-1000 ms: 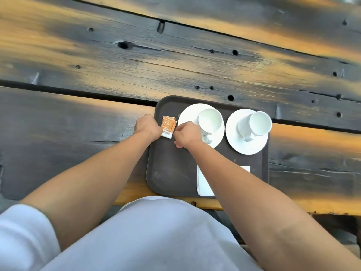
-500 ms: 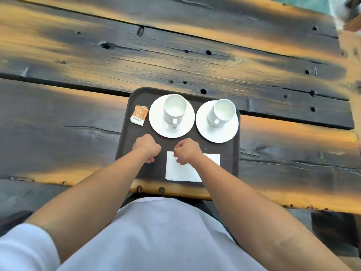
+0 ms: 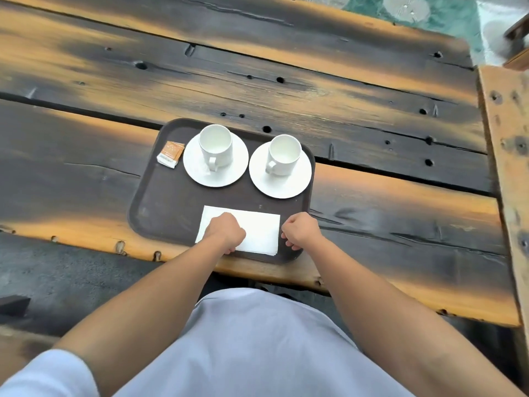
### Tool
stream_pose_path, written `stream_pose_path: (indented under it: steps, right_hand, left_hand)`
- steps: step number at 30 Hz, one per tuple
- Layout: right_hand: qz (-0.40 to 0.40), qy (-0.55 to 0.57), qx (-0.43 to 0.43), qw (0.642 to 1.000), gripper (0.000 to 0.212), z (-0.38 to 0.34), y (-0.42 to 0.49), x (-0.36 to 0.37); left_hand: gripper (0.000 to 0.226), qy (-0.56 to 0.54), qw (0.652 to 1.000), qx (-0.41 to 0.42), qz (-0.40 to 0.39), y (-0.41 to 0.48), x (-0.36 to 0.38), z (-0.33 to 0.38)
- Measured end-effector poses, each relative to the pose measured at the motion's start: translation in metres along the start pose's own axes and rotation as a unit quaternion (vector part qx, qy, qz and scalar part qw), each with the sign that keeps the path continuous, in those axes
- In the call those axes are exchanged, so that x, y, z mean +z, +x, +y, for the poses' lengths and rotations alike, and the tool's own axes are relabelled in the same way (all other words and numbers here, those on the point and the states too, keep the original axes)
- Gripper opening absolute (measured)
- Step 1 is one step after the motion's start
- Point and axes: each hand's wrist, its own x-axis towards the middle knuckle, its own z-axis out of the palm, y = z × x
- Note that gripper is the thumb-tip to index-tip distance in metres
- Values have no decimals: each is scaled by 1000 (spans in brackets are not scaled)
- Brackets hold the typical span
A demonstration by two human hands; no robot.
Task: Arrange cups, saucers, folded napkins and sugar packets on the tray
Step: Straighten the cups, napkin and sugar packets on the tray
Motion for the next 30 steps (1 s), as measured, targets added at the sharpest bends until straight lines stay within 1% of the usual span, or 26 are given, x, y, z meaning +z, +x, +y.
stream_pose_path:
  steps: [3, 6, 9, 12, 14, 16, 19, 23, 26, 28, 30]
  right_hand:
    - [-1, 11, 2, 1000, 27, 10, 1, -3]
    - [-7, 17, 1, 1000, 27, 11, 4, -6]
    - [-15, 45, 9, 999, 23, 11, 8, -7]
    - [-18, 102, 28, 994, 21, 7, 14, -7]
    - [-28, 185, 53, 981, 21, 2, 20, -8]
    - [-40, 280, 79, 956, 25, -6, 25, -10]
    - [-51, 359, 99, 927, 31, -16, 35, -15]
    - [-61, 401, 126, 905, 32, -29, 51, -20]
    - [-62, 416, 152, 895, 29, -36, 63, -22]
    - [-65, 408, 169, 895, 30, -38, 71, -23]
    - [-62, 390, 180, 901, 32, -39, 79, -22]
  left_hand:
    - [24, 2, 1000, -2, 11, -1, 4, 6]
    - [23, -19, 1000, -4, 17, 1, 5, 12]
    - [21, -61, 998, -18, 16, 1, 8, 17]
    - [18, -119, 992, -28, 4, 5, 11, 25]
    - [18, -199, 979, -46, -8, 8, 13, 32]
    - [20, -288, 955, -62, -26, 10, 13, 39]
    - [14, -372, 923, -82, -44, 18, 11, 50]
    - [13, -450, 886, -106, -28, 39, 9, 58]
    - [20, -497, 857, -133, -20, 56, 7, 61]
    - [21, -509, 847, -151, -22, 67, 6, 63]
    - [20, -503, 847, -169, -25, 77, 6, 62]
